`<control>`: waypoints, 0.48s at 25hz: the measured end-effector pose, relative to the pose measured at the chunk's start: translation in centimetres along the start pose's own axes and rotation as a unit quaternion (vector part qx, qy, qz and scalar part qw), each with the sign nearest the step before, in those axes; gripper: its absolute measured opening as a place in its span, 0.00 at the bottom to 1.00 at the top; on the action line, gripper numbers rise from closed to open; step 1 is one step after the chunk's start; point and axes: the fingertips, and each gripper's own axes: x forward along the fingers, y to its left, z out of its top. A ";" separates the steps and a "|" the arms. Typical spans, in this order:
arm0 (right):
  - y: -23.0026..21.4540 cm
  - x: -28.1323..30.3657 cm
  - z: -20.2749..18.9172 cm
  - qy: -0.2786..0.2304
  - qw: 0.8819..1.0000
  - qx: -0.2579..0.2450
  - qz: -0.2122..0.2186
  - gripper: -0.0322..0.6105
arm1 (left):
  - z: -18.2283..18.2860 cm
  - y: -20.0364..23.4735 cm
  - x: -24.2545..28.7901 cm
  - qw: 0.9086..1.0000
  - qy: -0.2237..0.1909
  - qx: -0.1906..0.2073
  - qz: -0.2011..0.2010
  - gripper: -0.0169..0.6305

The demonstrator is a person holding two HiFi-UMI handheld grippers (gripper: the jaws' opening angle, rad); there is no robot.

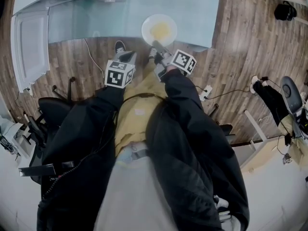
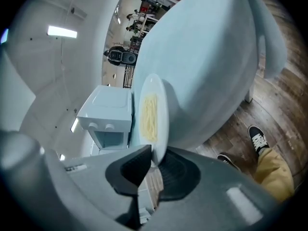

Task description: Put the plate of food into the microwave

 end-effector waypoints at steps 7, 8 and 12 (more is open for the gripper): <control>0.7 -0.7 -0.3 -0.009 0.999 0.012 0.036 0.07 | -0.5 0.7 -0.3 1.000 -0.003 -0.009 0.004 0.02; 0.7 -0.9 -0.5 -0.005 0.999 0.011 0.034 0.07 | -0.5 0.8 -0.4 1.000 -0.005 -0.010 0.004 0.02; 1.2 -0.8 -1.5 0.016 0.999 0.003 0.047 0.07 | -0.5 1.6 -0.7 1.000 -0.010 -0.018 0.007 0.02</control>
